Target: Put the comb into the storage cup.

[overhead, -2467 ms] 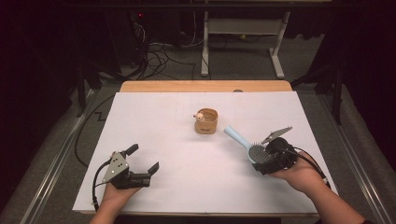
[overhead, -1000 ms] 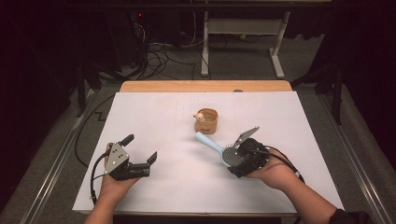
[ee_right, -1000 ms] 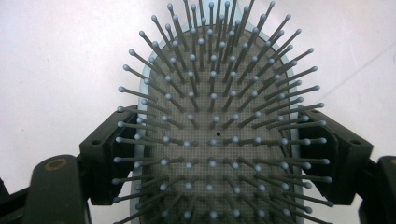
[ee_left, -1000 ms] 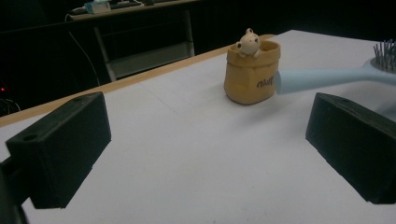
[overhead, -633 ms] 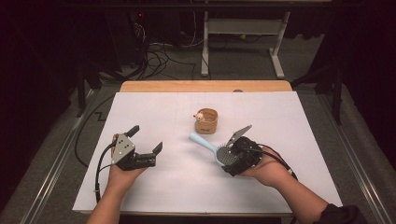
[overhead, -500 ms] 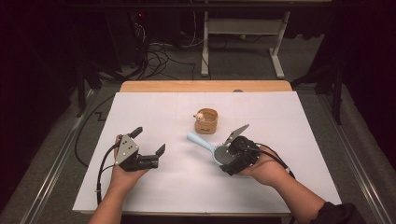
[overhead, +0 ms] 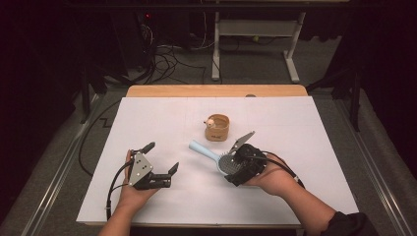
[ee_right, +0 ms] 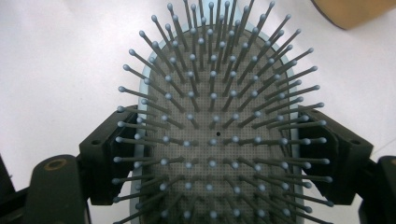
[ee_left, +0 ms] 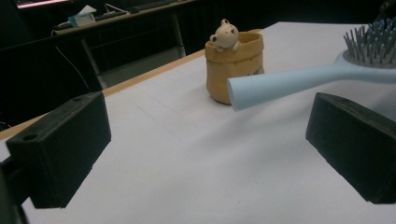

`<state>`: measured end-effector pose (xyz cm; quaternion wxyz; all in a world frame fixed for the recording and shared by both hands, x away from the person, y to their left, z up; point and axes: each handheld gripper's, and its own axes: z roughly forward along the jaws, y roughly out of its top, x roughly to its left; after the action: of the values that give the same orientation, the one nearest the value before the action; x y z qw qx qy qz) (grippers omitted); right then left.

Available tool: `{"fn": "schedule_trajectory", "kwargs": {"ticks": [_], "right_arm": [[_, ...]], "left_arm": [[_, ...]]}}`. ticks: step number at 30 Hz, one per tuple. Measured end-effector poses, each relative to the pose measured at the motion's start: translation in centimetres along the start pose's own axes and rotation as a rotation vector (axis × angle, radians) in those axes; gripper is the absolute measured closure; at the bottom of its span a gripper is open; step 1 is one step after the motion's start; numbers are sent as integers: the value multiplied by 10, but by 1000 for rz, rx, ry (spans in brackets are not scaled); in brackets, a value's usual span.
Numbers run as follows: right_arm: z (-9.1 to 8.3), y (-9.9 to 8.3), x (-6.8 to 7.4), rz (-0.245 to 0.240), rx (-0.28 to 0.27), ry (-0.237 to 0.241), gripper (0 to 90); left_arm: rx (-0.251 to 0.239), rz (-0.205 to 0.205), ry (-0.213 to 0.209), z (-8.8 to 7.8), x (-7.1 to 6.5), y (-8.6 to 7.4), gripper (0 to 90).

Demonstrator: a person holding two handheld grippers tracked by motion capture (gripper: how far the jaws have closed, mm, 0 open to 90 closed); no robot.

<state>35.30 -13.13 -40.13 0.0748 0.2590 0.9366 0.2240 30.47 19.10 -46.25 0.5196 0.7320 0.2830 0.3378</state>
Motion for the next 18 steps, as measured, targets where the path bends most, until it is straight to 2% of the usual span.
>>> {"fn": "schedule_trajectory", "kwargs": {"ticks": [5,13,18], "right_arm": [[-1,1,1,-8,-6,4,206],[-2,2,-2,-7,5,4,206],[-3,4,0,-8,10,11,206]], "left_arm": [[-2,24,-10,1,-5,0,14],[25,101,-15,5,-15,-1,13],[34,122,-23,7,-19,-2,14]]}}
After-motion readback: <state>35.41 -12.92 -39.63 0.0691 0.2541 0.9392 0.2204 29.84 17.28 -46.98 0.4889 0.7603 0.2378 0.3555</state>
